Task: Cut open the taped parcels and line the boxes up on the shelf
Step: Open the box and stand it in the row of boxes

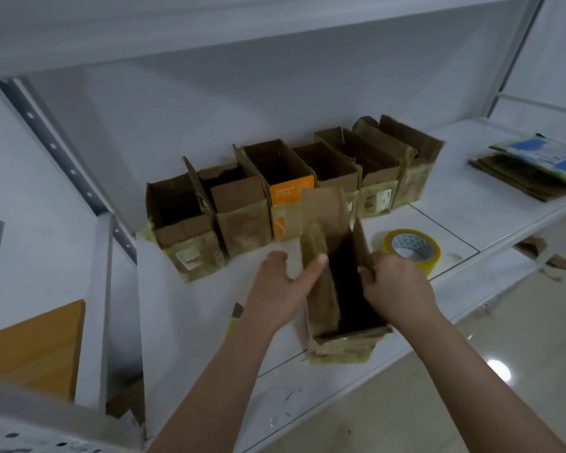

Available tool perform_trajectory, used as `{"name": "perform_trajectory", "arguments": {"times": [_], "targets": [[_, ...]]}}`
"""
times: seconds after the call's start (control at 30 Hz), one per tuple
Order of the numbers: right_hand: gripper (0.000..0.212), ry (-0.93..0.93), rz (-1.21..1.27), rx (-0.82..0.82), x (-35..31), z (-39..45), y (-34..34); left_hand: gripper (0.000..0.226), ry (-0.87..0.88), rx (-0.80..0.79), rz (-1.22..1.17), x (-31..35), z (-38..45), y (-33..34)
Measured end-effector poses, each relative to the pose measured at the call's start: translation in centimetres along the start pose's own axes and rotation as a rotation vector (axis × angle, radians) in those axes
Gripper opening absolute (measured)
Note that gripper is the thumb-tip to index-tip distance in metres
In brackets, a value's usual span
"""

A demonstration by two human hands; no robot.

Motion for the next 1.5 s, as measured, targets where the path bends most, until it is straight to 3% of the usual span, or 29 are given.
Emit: {"name": "perform_trajectory", "arguments": {"times": [0.07,0.17,0.27,0.37,0.47,0.67,0.8,0.93,1.13,1.5], "targets": [[0.027,0.03,0.018,-0.054,0.2,0.1,0.2,0.108,-0.004,-0.037,0.32,0.2,-0.4,0.9],[0.035,0.013,0.038,-0.158,0.0,-0.5,0.5,0.103,0.024,-0.024,0.539,1.0,-0.7,1.3],[0.047,0.01,-0.024,-0.273,-0.1,-1.7,1.4,0.095,0.06,-0.043,0.607,2.0,-0.7,1.5],[0.06,0.011,-0.048,-0.327,0.3,-2.6,1.5,0.06,0.105,-0.099,0.607,3.0,-0.8,1.4],[0.048,0.012,0.04,-0.275,1.2,-2.6,-0.4,0.028,0.201,-0.043,0.493,5.3,-0.8,0.2],[0.038,-0.039,0.066,-0.052,4.4,-0.9,-8.1,0.028,0.455,0.091,0.375,13.3,-1.1,0.7],[0.057,-0.033,0.069,0.028,10.1,0.1,-12.1,0.018,0.533,0.076,0.214,18.0,-0.1,5.6],[0.066,0.056,0.008,0.066,18.5,0.9,-15.7,0.025,0.523,0.009,0.134,22.1,1.9,14.1],[0.063,0.177,-0.059,0.01,28.8,2.9,-18.8,0.019,0.479,-0.096,0.107,26.2,6.0,24.4],[0.056,0.115,0.087,-0.08,32.4,15.1,-18.3,0.021,0.384,-0.078,0.168,28.9,17.4,25.8]]}}
Point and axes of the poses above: each hand's wrist, its own z-axis towards the middle knuckle, its own y-axis out of the palm, x = y × z, the point moved 7 cm from there along z, towards the middle knuckle, and after that the axes turned 6 degrees about -x, right-handed, at the moved point
